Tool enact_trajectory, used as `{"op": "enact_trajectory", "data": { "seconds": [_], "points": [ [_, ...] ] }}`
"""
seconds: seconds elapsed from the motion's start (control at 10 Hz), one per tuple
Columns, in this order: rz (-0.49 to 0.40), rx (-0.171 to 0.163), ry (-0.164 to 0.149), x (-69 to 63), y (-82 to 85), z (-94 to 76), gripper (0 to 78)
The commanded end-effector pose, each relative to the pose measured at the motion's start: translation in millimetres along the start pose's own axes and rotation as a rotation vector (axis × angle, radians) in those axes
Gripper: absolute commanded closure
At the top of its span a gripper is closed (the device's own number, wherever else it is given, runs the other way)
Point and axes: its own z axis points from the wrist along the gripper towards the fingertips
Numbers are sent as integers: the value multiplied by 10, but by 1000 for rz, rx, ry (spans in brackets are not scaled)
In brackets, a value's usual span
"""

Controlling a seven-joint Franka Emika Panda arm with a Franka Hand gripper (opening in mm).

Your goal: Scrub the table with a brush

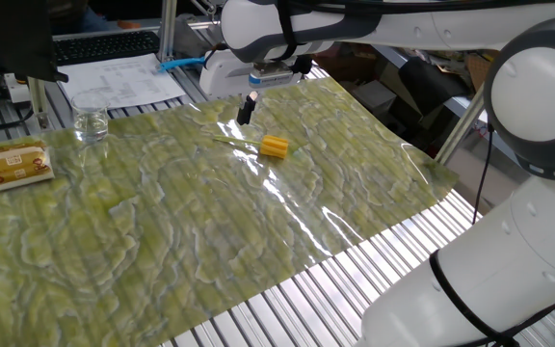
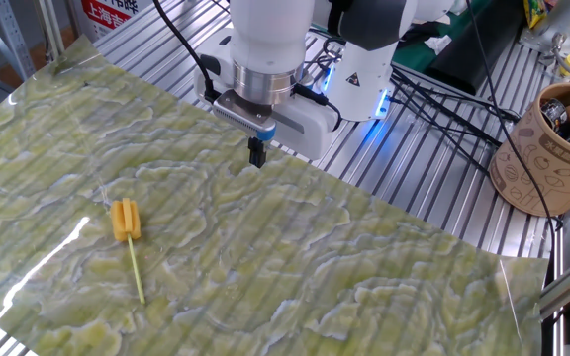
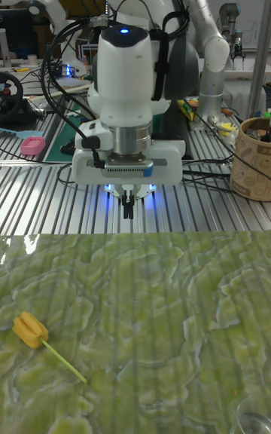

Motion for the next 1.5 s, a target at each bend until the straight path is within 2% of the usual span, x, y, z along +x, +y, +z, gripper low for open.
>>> {"op": "enact_trajectory", "data": {
  "seconds": [0.1,0.2,0.7,1.3,1.5],
  "points": [
    [181,-141,3,0,0,0,776],
    [176,-106,1,0,0,0,776],
    [174,-104,6,-14,1,-3,776],
    [217,-102,1,-239,-18,-44,776],
    [215,-92,-4,-270,-35,-45,776]
  ]
}}
